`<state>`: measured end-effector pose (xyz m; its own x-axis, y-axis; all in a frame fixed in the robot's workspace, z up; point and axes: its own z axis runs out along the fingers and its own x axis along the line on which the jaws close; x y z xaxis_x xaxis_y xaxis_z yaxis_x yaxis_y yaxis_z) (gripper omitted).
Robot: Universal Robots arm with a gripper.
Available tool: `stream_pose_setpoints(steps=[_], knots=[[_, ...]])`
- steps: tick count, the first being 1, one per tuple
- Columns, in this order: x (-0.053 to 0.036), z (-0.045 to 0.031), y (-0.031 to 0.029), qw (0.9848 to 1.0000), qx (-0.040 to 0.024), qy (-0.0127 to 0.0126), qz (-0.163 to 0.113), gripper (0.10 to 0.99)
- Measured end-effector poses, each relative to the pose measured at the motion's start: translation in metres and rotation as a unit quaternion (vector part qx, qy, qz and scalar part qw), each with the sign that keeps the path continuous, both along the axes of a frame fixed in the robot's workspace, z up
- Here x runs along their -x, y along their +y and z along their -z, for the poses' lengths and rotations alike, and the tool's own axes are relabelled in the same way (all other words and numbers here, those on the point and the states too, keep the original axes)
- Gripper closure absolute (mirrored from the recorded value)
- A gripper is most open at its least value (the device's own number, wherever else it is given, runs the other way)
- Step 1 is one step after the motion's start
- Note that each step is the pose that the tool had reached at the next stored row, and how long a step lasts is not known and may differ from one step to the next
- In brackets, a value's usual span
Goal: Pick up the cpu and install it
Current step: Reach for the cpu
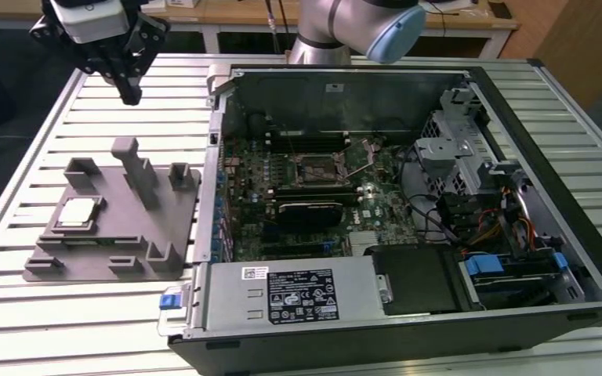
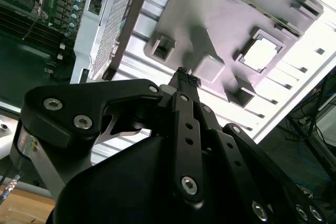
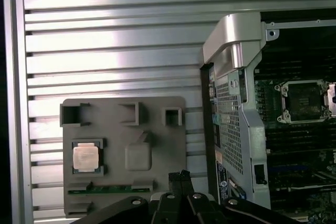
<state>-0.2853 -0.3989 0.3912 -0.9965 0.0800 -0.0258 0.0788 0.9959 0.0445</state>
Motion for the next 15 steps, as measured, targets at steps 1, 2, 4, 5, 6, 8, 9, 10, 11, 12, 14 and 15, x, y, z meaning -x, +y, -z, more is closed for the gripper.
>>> stream_pose_setpoints(steps=[1, 2, 4, 5, 6, 8, 9, 10, 11, 12, 14, 15], knots=[[0.0007, 0.0001, 0.0000, 1.0000, 0.0000, 0.0000, 0.000, 0.980], [0.0013, 0.0002, 0.0000, 1.0000, 0.0000, 0.0000, 0.000, 0.980], [0.0026, 0.0004, 0.0000, 1.0000, 0.0000, 0.0000, 0.000, 0.980], [0.0031, 0.0005, 0.0000, 1.0000, 0.0000, 0.0000, 0.000, 0.980], [0.0037, 0.0005, 0.0000, 1.0000, 0.0000, 0.0000, 0.000, 0.980], [0.0048, 0.0007, 0.0000, 1.0000, 0.0000, 0.0000, 0.000, 0.980], [0.0054, 0.0007, 0.0000, 1.0000, 0.0000, 0.0000, 0.000, 0.980], [0.0060, 0.0008, 0.0000, 1.0000, 0.0000, 0.0000, 0.000, 0.980], [0.0066, 0.0009, 0.0000, 1.0000, 0.0000, 0.0000, 0.000, 0.980], [0.0073, 0.0010, 0.0000, 1.0000, 0.0000, 0.0000, 0.000, 0.980], [0.0086, 0.0012, 0.0000, 1.0000, 0.0000, 0.0000, 0.000, 0.980], [0.0093, 0.0012, 0.0000, 1.0000, 0.0000, 0.0000, 0.000, 0.980]])
